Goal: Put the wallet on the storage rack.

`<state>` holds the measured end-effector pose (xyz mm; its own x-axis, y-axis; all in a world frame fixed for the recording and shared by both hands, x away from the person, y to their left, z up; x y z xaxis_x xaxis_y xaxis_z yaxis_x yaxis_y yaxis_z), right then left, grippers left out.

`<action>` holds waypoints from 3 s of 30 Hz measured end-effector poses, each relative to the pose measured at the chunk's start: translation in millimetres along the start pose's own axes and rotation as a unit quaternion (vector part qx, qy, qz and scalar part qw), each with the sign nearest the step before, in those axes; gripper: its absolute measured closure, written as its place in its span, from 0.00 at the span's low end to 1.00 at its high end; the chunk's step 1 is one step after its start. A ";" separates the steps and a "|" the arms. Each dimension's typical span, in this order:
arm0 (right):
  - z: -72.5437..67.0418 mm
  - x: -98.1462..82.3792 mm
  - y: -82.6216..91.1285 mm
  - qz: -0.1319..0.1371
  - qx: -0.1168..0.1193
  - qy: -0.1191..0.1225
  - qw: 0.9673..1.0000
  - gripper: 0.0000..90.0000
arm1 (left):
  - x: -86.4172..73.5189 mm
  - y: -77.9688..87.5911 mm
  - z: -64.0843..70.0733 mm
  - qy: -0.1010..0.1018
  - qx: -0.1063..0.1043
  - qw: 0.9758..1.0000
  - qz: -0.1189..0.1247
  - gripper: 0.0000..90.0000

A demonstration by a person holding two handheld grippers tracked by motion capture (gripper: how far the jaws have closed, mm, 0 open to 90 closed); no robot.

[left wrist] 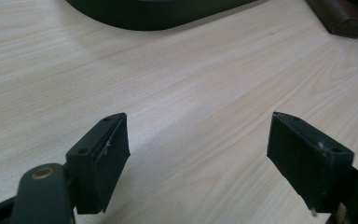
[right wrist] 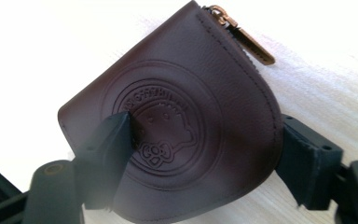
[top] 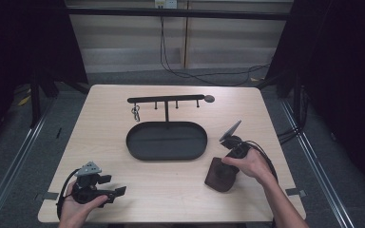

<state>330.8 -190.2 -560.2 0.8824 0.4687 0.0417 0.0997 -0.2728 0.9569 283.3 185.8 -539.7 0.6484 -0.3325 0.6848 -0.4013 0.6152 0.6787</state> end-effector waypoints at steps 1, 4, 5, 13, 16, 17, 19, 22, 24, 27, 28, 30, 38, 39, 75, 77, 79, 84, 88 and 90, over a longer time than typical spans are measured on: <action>0.1 0.2 0.9 0.002 0.000 -0.003 1.000 0.30 | 0.0 0.0 0.0 0.000 0.000 1.000 0.000 0.24; 5.4 1.3 9.4 0.022 0.003 -0.016 1.000 0.50 | 0.2 0.4 -0.5 0.001 0.000 1.000 0.000 0.24; 5.4 1.3 9.4 0.022 0.003 -0.016 1.000 0.50 | 0.2 0.4 -0.5 0.001 0.000 1.000 0.000 0.24; 5.6 2.0 22.8 0.032 -0.009 -0.018 0.999 0.65 | -0.3 -0.3 -0.4 -0.001 0.001 1.000 -0.002 0.24; 2.3 4.3 31.2 0.038 -0.019 -0.012 0.999 0.70 | -0.6 -0.6 0.3 -0.007 0.001 1.000 -0.004 0.24; 1.9 4.5 32.4 0.037 -0.023 -0.011 0.999 0.71 | -0.7 -0.2 0.1 -0.008 0.001 1.000 -0.005 0.24; 2.1 5.6 33.9 0.040 -0.027 -0.011 0.999 0.71 | -0.8 -0.2 0.3 -0.006 0.000 1.000 -0.005 0.24; 1.2 7.6 40.0 0.047 -0.030 -0.010 0.998 0.73 | -0.8 -0.6 -1.1 -0.006 0.007 1.000 -0.005 0.24; 1.1 7.7 41.6 0.045 -0.034 -0.011 0.998 0.74 | -0.4 -1.9 0.0 -0.006 0.006 1.000 -0.005 0.24; -1.2 9.4 46.8 0.054 -0.025 -0.009 0.998 0.79 | -0.8 -1.5 0.6 -0.011 0.004 1.000 -0.006 0.24; -1.0 9.6 49.4 0.056 -0.027 -0.006 0.998 0.80 | -0.7 -1.3 0.7 -0.009 0.003 1.000 -0.006 0.24; -1.4 9.1 51.1 0.054 -0.028 -0.005 0.998 0.81 | -0.8 -1.2 0.5 -0.009 0.003 1.000 -0.006 0.24; -0.1 9.0 62.5 0.055 -0.039 -0.009 0.998 0.83 | -1.1 -1.5 0.8 -0.012 0.003 1.000 -0.008 0.24; -0.3 9.5 64.3 0.057 -0.036 -0.009 0.998 0.84 | -0.7 -2.2 1.4 -0.009 0.002 1.000 -0.007 0.24; -7.0 30.6 110.0 0.060 -0.093 -0.008 0.994 0.87 | -0.3 -0.8 -0.6 -0.006 0.000 1.000 -0.004 0.24; -7.7 34.3 113.8 0.063 -0.099 -0.010 0.993 0.87 | -0.5 -0.2 -0.6 -0.004 -0.001 1.000 -0.002 0.24; -9.8 35.6 116.3 0.062 -0.099 -0.011 0.993 0.87 | -0.6 -0.7 -0.8 -0.005 -0.001 1.000 -0.004 0.24; -10.1 40.2 121.2 0.061 -0.108 -0.008 0.992 0.87 | -0.6 -0.7 -0.7 -0.008 0.000 1.000 -0.005 0.23; -10.7 44.9 125.6 0.066 -0.110 -0.007 0.992 0.87 | -0.8 -0.8 -0.8 -0.008 -0.001 1.000 -0.006 0.23; -11.5 47.4 128.1 0.070 -0.110 -0.004 0.991 0.87 | -0.8 -1.0 -0.8 -0.009 0.000 1.000 -0.006 0.23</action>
<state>380.1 -193.3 -432.4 0.8844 0.4319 0.1768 -0.1259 -0.1441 0.9815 283.7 186.0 -541.1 0.6422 -0.3522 0.6808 -0.3928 0.6115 0.6869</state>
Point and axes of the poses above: each handheld gripper's, and its own axes: y roughly backward along the jaws, x roughly out of its top, z roughly to its right, the point moved 10 cm from there along -y, roughly forward along the jaws
